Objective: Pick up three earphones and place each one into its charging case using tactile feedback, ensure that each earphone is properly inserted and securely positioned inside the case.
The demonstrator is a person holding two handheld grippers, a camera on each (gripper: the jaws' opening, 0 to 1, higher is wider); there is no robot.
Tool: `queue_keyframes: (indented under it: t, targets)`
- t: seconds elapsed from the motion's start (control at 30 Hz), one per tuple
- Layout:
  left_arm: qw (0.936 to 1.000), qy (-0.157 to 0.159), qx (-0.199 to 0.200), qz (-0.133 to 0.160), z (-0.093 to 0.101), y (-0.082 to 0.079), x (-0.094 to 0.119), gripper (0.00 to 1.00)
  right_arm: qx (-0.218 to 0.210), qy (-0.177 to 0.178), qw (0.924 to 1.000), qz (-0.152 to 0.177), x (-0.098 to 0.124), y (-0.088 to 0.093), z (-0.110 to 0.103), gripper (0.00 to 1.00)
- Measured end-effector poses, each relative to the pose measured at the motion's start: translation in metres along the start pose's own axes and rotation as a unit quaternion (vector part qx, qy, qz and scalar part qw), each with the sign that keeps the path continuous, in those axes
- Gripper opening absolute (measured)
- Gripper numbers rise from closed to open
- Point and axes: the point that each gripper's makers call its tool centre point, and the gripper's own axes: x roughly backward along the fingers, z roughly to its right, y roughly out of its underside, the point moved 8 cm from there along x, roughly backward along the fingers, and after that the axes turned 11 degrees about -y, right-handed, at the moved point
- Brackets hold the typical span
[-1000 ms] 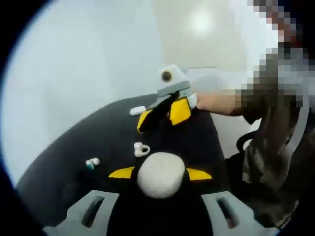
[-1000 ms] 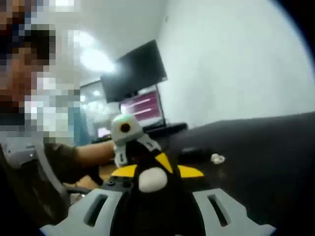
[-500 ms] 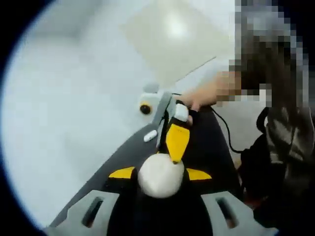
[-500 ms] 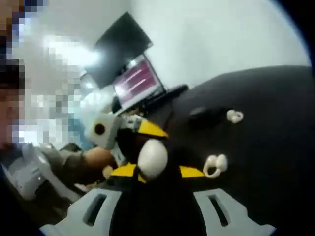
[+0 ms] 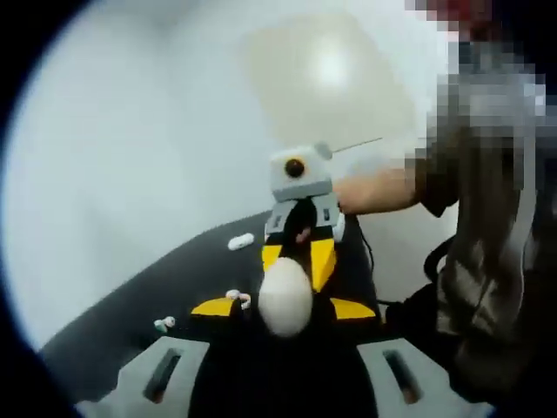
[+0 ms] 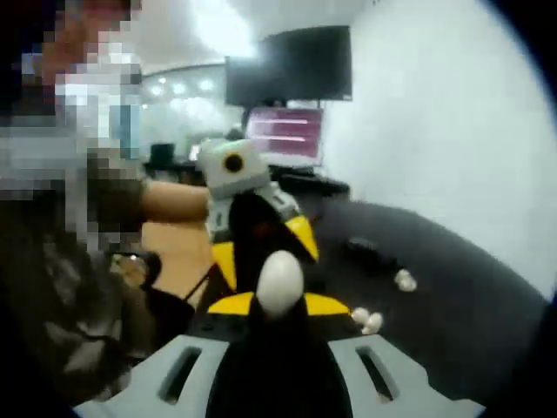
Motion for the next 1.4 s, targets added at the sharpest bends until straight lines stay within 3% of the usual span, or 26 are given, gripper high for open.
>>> queue_keyframes:
  t: [0.07, 0.17, 0.2, 0.33, 0.57, 0.63, 0.7, 0.77, 0.83, 0.97, 1.07, 1.13, 1.23, 1.4]
  targets:
    - [0.9991, 0.028, 0.025, -0.019, 0.005, 0.0, -0.004, 0.21, 0.005, -0.001, 1.0, 0.003, 0.002, 0.003, 0.001, 0.21]
    - [0.9987, 0.027, 0.036, -0.025, 0.003, -0.003, -0.006, 0.2, 0.007, -0.005, 1.0, 0.003, 0.004, 0.004, 0.002, 0.21]
    - [0.9969, 0.035, 0.064, -0.028, 0.004, -0.004, -0.006, 0.19, 0.019, -0.007, 0.9998, 0.002, 0.004, 0.004, 0.002, 0.21]
    - [0.9876, 0.056, 0.139, -0.048, -0.002, -0.002, -0.006, 0.18, 0.048, -0.002, 0.9989, -0.002, 0.003, 0.002, 0.0, 0.21]
    - [0.9674, 0.082, 0.228, -0.074, -0.005, -0.002, -0.008, 0.17, 0.094, 0.004, 0.9954, -0.014, 0.001, 0.002, -0.003, 0.21]
    - [0.9625, 0.089, 0.246, -0.071, -0.004, -0.003, -0.008, 0.17, 0.105, 0.004, 0.9943, -0.017, 0.001, 0.002, -0.004, 0.21]
    - [0.9521, 0.099, 0.281, -0.068, -0.005, -0.005, -0.006, 0.17, 0.121, 0.006, 0.9924, -0.021, 0.0, 0.001, -0.006, 0.21]
    - [0.9556, 0.096, 0.271, -0.065, -0.004, -0.006, -0.006, 0.17, 0.12, 0.01, 0.9925, -0.024, 0.0, 0.002, -0.005, 0.21]
    - [0.9547, 0.095, 0.274, -0.064, -0.003, -0.006, -0.007, 0.17, 0.122, 0.012, 0.9921, -0.026, 0.0, 0.002, -0.005, 0.21]
    - [0.9378, 0.1, 0.325, -0.068, -0.009, -0.006, -0.008, 0.18, 0.129, 0.016, 0.9911, -0.028, 0.0, 0.002, -0.006, 0.2]
    - [0.9367, 0.065, 0.343, -0.026, -0.021, -0.009, -0.005, 0.16, 0.125, 0.011, 0.9917, -0.026, 0.0, 0.002, -0.005, 0.2]
    - [0.9289, 0.055, 0.366, -0.014, -0.027, -0.01, -0.001, 0.17, 0.107, 0.008, 0.994, -0.023, 0.0, 0.003, -0.004, 0.2]
    - [0.9341, 0.044, 0.354, -0.012, -0.03, -0.008, 0.003, 0.19, 0.093, 0.005, 0.9954, -0.02, 0.001, 0.003, -0.003, 0.2]
    - [0.9504, 0.072, 0.298, -0.054, -0.015, 0.001, 0.015, 0.28, 0.05, -0.004, 0.9987, -0.008, 0.001, 0.005, 0.0, 0.2]
